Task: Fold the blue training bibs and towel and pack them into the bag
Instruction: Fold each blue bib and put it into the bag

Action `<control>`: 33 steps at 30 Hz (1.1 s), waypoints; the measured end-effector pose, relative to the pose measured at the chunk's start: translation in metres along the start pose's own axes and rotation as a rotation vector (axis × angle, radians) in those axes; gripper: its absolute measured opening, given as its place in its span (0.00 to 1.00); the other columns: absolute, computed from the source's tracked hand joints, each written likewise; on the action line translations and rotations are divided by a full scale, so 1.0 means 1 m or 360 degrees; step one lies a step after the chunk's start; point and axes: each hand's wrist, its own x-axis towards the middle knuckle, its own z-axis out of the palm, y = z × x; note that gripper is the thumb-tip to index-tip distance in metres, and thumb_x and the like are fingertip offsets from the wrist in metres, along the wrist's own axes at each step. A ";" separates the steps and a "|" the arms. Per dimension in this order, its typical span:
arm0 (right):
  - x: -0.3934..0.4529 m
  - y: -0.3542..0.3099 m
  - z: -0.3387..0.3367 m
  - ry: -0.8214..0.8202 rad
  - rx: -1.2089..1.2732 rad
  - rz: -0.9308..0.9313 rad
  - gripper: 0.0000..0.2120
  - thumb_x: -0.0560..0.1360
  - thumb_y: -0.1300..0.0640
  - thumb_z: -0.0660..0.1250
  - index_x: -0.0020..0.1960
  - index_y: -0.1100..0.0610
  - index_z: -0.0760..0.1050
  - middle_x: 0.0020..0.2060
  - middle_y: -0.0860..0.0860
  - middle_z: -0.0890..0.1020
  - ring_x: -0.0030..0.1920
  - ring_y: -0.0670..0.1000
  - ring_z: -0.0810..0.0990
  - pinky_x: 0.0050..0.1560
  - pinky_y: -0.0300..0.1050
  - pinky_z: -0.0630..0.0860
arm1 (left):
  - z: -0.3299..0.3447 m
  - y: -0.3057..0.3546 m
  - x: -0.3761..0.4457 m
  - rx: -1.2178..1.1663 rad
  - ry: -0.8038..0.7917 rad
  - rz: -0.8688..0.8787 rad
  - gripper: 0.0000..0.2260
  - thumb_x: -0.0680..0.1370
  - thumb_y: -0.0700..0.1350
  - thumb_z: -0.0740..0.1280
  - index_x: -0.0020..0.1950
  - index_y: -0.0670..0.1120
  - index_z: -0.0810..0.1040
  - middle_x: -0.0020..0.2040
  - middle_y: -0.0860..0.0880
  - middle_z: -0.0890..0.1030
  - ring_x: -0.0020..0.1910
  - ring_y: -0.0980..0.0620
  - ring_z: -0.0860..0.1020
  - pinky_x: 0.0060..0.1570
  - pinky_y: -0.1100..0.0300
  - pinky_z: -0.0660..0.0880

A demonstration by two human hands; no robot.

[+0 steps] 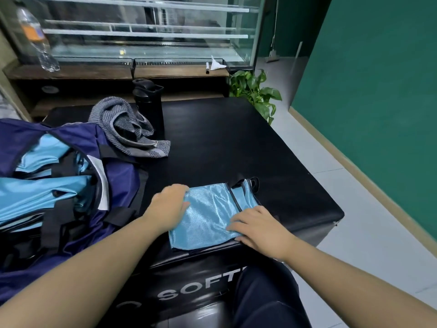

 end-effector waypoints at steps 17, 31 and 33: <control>0.059 0.005 -0.005 0.0032 0.0359 0.0831 0.15 0.79 0.52 0.52 0.42 0.56 0.74 0.43 0.45 0.75 0.53 0.48 0.72 0.57 0.47 0.62 | -0.008 -0.001 -0.043 -0.0345 -0.0650 0.0125 0.11 0.74 0.48 0.70 0.43 0.54 0.67 0.35 0.54 0.74 0.32 0.58 0.69 0.35 0.64 0.66; 0.052 -0.005 0.029 0.0166 0.0455 0.0774 0.15 0.78 0.44 0.58 0.56 0.54 0.65 0.57 0.46 0.67 0.62 0.47 0.64 0.75 0.51 0.47 | -0.005 0.008 0.022 -0.1259 0.0149 -0.0514 0.21 0.74 0.48 0.71 0.30 0.46 0.62 0.26 0.53 0.62 0.27 0.55 0.60 0.30 0.61 0.58; 0.052 -0.002 0.030 0.0142 0.0440 0.0718 0.16 0.77 0.43 0.57 0.56 0.54 0.65 0.57 0.45 0.66 0.63 0.46 0.63 0.75 0.51 0.46 | -0.006 0.012 0.027 -0.1343 0.0263 -0.0526 0.20 0.75 0.48 0.71 0.31 0.45 0.64 0.28 0.50 0.63 0.29 0.54 0.61 0.29 0.61 0.57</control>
